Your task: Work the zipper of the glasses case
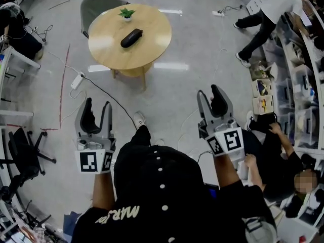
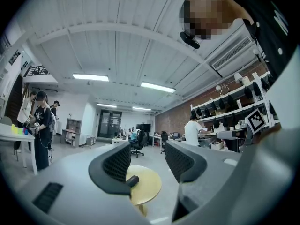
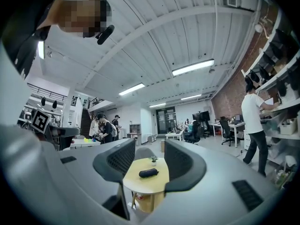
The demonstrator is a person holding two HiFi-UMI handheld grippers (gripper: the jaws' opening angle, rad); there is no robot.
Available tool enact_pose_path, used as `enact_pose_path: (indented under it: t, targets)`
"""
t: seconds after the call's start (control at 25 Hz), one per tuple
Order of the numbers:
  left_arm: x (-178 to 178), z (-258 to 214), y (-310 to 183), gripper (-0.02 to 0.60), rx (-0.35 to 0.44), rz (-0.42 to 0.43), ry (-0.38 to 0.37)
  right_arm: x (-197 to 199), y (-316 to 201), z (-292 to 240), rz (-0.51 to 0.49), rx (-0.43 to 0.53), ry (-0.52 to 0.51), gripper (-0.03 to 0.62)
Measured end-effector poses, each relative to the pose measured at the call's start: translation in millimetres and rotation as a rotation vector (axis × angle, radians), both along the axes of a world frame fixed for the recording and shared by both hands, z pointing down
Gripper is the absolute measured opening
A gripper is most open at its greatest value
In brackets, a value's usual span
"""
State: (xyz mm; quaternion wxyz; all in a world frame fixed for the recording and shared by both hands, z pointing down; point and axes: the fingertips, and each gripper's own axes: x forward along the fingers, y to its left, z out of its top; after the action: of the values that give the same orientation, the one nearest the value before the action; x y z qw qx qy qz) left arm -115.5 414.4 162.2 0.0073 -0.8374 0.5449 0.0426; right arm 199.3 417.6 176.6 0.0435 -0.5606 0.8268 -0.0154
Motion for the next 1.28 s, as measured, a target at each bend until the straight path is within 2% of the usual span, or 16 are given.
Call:
enact_pose_path:
  t: [0.28,0.52,0.64,0.76,1.08,1.28]
  targets:
    - [-10,-9,-94,0.218,0.022,0.035,0.009,-16,-91,-13,0.019,0.015,0.014,0.186]
    - [-32,-10,-163,0.218,0.027,0.054,0.005,-41,-159,-20,0.030,0.028,0.024,0.184]
    - [-41,-5,-191,0.219,0.021,0.083,-0.050,-50,-184,-21,0.040,0.031,0.025,0.184]
    - [-45,0,-214,0.219,0.010,0.100,-0.068,-53,-203,-19,0.048,0.027,0.018,0.184]
    - [-31,19,-266,0.219,-0.049,0.126,-0.074,-48,-256,-2,0.034,-0.015,-0.001,0.183]
    - [-14,24,-317,0.219,-0.062,0.116,-0.081,-37,-316,4,0.001,-0.018,-0.006,0.183]
